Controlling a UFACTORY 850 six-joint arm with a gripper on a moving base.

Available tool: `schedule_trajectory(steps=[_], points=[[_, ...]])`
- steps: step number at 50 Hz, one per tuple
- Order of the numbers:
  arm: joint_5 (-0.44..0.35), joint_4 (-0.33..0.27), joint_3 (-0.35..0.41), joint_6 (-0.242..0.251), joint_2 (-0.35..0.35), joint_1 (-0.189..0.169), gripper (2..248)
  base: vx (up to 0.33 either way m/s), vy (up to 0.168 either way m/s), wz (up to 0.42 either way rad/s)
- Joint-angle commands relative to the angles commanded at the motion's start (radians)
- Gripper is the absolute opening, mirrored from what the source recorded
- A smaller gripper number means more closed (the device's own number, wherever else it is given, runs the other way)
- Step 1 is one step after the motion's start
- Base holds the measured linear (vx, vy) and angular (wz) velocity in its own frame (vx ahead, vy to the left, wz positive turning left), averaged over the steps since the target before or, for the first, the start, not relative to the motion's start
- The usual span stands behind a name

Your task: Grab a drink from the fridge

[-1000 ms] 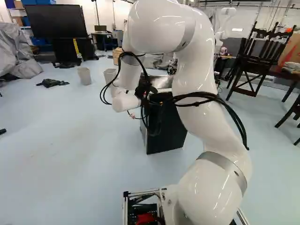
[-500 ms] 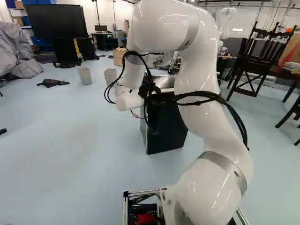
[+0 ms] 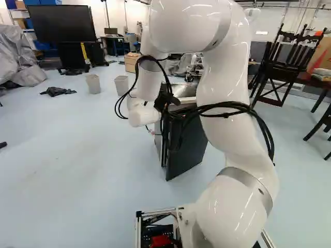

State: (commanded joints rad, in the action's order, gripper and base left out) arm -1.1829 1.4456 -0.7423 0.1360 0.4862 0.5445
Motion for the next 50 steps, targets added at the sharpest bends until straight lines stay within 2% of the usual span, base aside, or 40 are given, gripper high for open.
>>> schedule_trajectory(steps=[40,50], points=[[0.000,0.000,0.207,0.000,-0.131,0.096,247,0.000,0.000,0.000],[0.000,0.000,0.223,0.000,-0.141,0.103,247,0.000,0.000,0.000]])
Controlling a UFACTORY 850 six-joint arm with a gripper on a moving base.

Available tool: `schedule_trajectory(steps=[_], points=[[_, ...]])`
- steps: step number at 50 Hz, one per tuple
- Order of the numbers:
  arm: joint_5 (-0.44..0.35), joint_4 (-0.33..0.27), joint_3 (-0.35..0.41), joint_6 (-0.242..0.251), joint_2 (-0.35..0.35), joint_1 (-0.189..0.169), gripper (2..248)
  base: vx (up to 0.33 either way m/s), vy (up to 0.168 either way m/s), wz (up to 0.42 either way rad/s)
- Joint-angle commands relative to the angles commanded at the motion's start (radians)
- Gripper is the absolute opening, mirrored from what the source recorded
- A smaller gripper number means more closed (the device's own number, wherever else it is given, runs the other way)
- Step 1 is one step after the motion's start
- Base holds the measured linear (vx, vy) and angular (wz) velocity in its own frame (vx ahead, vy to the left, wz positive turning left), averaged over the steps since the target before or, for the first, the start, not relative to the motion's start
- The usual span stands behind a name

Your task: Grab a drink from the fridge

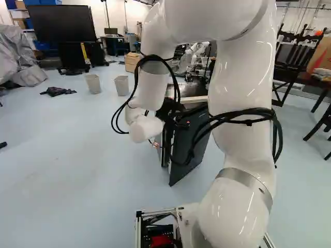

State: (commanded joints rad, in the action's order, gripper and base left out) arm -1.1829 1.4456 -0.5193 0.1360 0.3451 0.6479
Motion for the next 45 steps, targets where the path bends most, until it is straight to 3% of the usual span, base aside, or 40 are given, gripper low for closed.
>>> schedule_trajectory(steps=[45], points=[[-0.009,0.025,0.002,0.000,-0.001,0.000,247,0.000,0.000,0.000]])
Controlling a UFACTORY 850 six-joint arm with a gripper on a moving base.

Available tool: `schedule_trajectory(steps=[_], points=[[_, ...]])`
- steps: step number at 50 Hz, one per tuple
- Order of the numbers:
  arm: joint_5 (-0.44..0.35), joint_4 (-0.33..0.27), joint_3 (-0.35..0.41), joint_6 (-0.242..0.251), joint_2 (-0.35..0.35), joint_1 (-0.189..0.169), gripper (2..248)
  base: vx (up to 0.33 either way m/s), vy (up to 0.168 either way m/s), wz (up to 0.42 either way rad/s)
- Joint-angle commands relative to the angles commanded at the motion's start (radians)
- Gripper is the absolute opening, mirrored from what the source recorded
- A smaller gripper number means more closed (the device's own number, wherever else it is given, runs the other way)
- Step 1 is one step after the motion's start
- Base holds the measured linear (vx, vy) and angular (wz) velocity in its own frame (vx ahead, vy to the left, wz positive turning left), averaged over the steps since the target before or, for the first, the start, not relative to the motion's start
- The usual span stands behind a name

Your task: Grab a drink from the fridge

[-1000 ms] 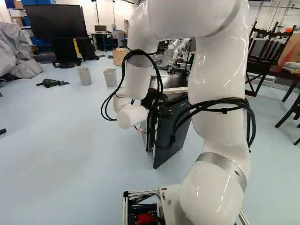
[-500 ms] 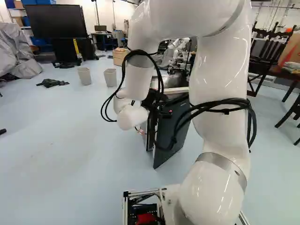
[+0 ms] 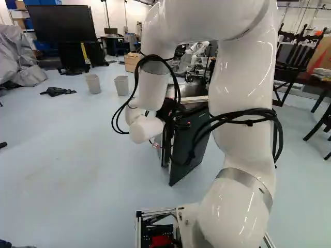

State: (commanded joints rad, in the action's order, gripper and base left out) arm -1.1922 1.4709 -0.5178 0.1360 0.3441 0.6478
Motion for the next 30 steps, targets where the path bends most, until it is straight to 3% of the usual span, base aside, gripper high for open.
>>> schedule_trajectory(steps=[30], points=[[-0.001,0.048,0.000,0.000,0.000,-0.023,247,0.000,0.000,0.000]])
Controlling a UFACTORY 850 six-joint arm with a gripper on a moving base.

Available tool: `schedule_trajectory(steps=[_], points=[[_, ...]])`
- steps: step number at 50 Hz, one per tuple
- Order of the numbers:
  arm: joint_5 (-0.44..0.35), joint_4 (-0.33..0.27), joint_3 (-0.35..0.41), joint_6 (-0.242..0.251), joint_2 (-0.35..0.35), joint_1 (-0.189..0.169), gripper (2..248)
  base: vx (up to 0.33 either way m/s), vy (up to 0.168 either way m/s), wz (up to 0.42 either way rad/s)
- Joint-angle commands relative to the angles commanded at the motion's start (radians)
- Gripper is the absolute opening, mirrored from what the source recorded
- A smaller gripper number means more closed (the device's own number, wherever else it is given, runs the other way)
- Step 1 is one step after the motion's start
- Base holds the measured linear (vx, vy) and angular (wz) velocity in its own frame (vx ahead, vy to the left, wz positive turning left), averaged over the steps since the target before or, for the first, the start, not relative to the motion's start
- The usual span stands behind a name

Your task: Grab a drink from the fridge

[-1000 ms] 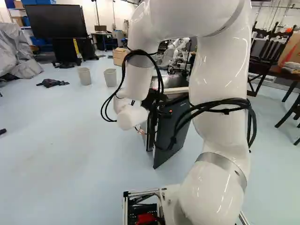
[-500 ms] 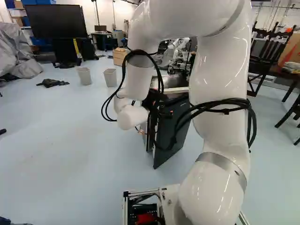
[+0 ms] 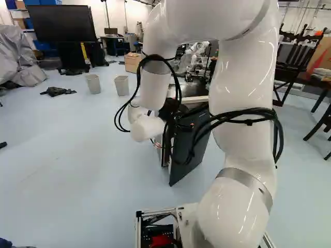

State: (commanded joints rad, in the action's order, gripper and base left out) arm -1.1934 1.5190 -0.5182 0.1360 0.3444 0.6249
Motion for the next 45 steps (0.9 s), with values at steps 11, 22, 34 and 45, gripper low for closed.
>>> schedule_trajectory(steps=[11,22,34,45], points=[[0.000,0.013,0.000,0.000,0.000,-0.008,247,0.000,0.000,0.000],[0.000,0.023,-0.001,0.000,0.001,-0.029,247,0.000,0.000,0.000],[0.000,0.033,0.011,0.000,-0.007,-0.053,247,0.000,0.000,0.000],[0.000,0.037,0.046,0.000,-0.029,-0.054,247,0.000,0.000,0.000]])
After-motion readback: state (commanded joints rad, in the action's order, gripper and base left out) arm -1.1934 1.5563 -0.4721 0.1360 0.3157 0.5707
